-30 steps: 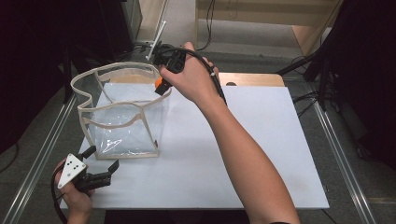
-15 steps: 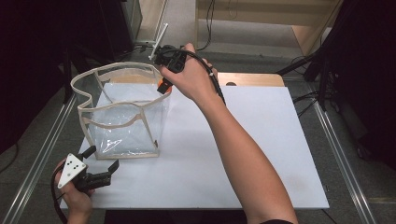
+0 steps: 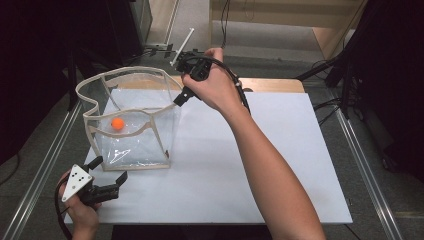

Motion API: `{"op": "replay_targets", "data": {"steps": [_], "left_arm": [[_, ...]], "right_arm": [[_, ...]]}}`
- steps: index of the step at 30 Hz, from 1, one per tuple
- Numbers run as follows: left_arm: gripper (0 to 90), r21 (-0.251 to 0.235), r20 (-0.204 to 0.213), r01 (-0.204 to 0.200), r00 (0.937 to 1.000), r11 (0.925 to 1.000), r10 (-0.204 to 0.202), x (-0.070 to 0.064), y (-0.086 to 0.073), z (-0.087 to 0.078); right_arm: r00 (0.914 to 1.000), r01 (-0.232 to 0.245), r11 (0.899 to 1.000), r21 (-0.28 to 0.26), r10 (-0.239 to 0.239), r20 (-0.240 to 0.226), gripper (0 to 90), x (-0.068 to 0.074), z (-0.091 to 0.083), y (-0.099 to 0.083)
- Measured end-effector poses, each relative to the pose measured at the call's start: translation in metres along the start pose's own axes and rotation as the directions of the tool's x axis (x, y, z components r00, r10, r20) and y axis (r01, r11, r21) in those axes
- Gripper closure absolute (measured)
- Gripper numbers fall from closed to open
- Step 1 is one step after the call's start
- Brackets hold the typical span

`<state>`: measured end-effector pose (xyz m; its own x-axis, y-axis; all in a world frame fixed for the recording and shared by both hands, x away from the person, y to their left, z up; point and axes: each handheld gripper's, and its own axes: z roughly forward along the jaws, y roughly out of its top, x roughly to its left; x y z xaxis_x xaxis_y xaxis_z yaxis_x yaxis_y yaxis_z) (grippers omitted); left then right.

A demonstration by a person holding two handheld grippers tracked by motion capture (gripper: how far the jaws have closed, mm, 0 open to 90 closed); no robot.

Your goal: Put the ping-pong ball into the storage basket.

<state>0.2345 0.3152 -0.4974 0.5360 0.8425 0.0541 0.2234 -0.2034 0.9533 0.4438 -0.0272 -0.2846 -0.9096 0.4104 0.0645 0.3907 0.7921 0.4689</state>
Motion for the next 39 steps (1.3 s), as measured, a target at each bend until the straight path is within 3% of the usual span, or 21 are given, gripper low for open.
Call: {"op": "replay_targets", "data": {"steps": [4, 14, 16, 20, 25, 39], "left_arm": [[3.6, -0.003, -0.001, 0.003, 1.0000, 1.0000, -0.003, 0.000, 0.000, 0.000], [3.6, -0.002, -0.001, 0.003, 1.0000, 1.0000, -0.003, 0.000, 0.000, 0.000], [3.6, -0.001, -0.003, 0.000, 1.0000, 1.0000, 0.000, 0.000, 0.000, 0.000], [3.6, -0.001, -0.003, 0.003, 1.0000, 1.0000, -0.003, 0.000, 0.000, -0.001], [3.6, -0.001, -0.003, 0.000, 1.0000, 1.0000, 0.000, 0.000, 0.000, 0.000], [3.6, 0.002, -0.003, -0.001, 1.0000, 1.0000, 0.001, 0.000, 0.000, 0.000]], "right_arm": [[0.9999, -0.004, 1.000, -0.008, 0.004, -0.014, 14.7, 0.001, 0.000, -0.010], [0.9997, -0.023, 0.999, -0.030, 0.023, 0.012, 9.2, 0.004, 0.002, -0.033], [0.9989, -0.035, 0.999, -0.038, 0.036, 0.029, 0.2, 0.005, 0.003, -0.037], [0.9969, -0.055, 0.998, -0.040, 0.057, 0.055, 0.0, 0.006, 0.005, -0.044], [0.9979, -0.052, 0.998, -0.047, 0.054, 0.036, 0.0, 0.009, 0.009, -0.054], [0.9950, -0.081, 0.995, -0.051, 0.084, 0.055, 0.0, 0.017, 0.022, -0.088]]}}
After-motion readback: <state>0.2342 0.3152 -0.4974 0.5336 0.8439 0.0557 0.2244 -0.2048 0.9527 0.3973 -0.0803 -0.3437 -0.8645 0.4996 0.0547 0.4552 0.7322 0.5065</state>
